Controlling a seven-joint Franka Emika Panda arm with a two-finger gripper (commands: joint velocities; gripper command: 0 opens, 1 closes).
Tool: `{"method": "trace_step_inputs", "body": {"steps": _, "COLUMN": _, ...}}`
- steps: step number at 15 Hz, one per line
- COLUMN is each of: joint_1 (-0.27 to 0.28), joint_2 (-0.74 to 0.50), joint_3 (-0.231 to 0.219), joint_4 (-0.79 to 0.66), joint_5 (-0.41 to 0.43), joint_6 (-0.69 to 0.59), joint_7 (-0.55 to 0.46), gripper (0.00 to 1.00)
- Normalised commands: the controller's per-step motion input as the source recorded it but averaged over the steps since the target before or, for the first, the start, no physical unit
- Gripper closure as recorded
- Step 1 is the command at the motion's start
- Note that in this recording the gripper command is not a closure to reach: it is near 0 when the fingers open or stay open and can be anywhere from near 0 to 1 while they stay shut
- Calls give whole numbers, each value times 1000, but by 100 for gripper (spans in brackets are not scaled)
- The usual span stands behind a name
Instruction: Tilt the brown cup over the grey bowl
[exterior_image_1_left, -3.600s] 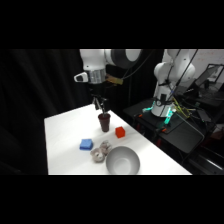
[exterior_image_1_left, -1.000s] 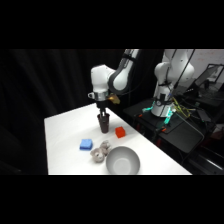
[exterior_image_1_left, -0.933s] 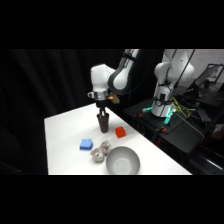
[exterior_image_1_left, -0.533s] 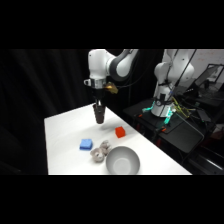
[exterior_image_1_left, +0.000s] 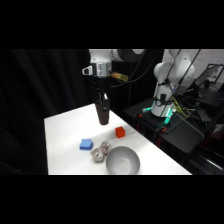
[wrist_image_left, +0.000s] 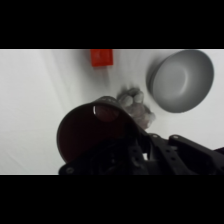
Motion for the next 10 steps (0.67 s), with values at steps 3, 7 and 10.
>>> {"method": "trace_step_inputs", "body": {"steps": 3, "joint_1": 191, "joint_2": 105, "joint_3": 189, "joint_4": 292, "joint_5": 275, "joint_6": -246, "joint_7": -231, "gripper": 18}}
{"method": "trace_step_inputs", "body": {"steps": 7, "joint_1": 59, "joint_2": 363, "joint_3": 69, "joint_4": 537, "joint_5": 614, "joint_6": -406, "joint_7": -663, "gripper": 18}}
{"method": "trace_step_inputs", "body": {"steps": 10, "joint_1": -123, "joint_2": 514, "joint_3": 20, "joint_4": 615, "joint_5": 547, "joint_6": -446, "joint_7": -763, "gripper": 18}}
